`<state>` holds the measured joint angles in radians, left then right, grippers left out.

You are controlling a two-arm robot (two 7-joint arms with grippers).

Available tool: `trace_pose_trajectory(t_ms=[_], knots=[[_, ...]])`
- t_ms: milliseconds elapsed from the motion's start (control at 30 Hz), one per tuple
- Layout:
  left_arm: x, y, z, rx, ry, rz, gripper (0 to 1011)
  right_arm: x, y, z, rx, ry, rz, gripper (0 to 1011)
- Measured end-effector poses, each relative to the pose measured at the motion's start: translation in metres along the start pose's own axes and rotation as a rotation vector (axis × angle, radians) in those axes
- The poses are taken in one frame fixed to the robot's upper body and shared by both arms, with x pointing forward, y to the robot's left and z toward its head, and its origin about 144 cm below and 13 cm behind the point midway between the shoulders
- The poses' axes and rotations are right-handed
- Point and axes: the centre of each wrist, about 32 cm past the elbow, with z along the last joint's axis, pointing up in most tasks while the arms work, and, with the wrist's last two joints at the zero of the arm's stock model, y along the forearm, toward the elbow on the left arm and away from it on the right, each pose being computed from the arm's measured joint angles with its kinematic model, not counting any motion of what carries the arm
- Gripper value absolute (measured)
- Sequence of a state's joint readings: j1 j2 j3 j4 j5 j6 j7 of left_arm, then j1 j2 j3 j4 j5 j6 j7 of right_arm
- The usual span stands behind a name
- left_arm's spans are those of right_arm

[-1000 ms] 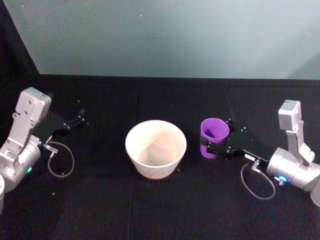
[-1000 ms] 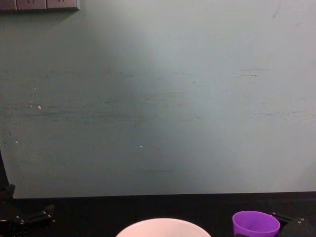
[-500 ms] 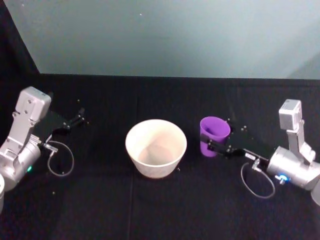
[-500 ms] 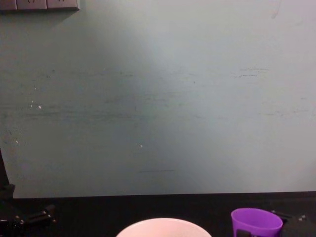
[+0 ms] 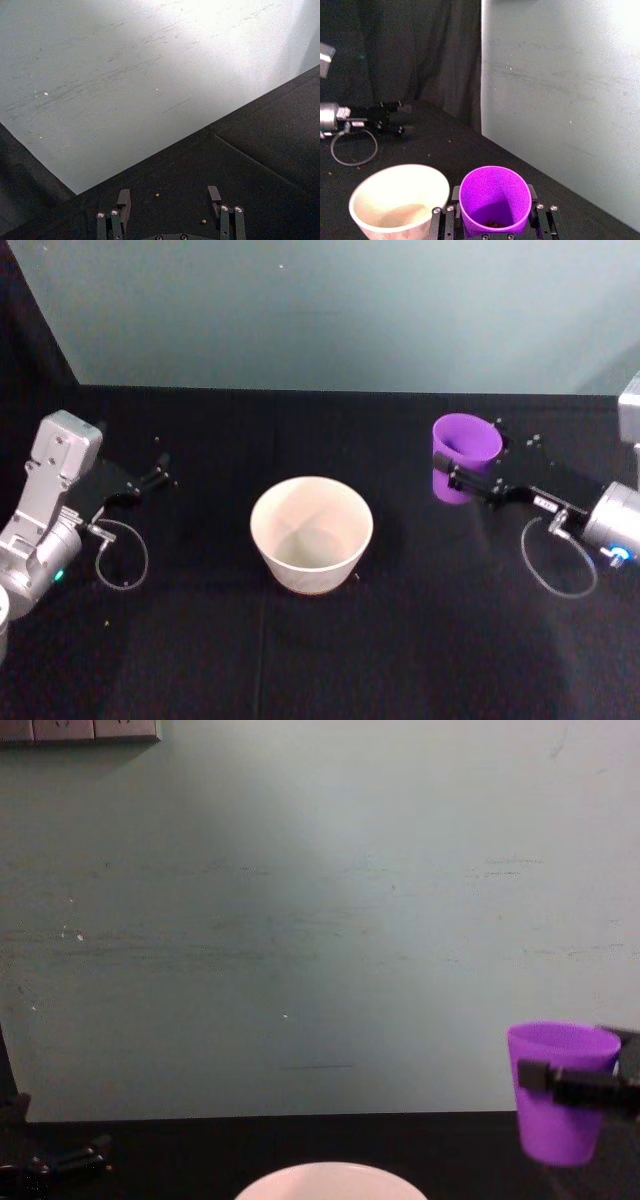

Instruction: Pick up the cup and pour the mung beans from the cup into the bowl.

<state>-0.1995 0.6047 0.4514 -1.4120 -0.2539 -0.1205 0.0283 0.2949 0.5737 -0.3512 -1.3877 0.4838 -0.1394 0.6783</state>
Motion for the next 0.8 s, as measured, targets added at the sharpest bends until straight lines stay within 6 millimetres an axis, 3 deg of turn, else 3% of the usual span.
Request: trace_pose_trajectory(t_ms=[400,800], knots=[[0.0,0.0,0.0,0.0,0.0,0.0,1000,-0.001,-0.006,0.067,0.009,-0.024,-0.007,737],[0.0,0.0,0.0,0.0,0.0,0.0,1000,-0.003,-0.005,0.078,-0.006,-0.048,-0.001,736]])
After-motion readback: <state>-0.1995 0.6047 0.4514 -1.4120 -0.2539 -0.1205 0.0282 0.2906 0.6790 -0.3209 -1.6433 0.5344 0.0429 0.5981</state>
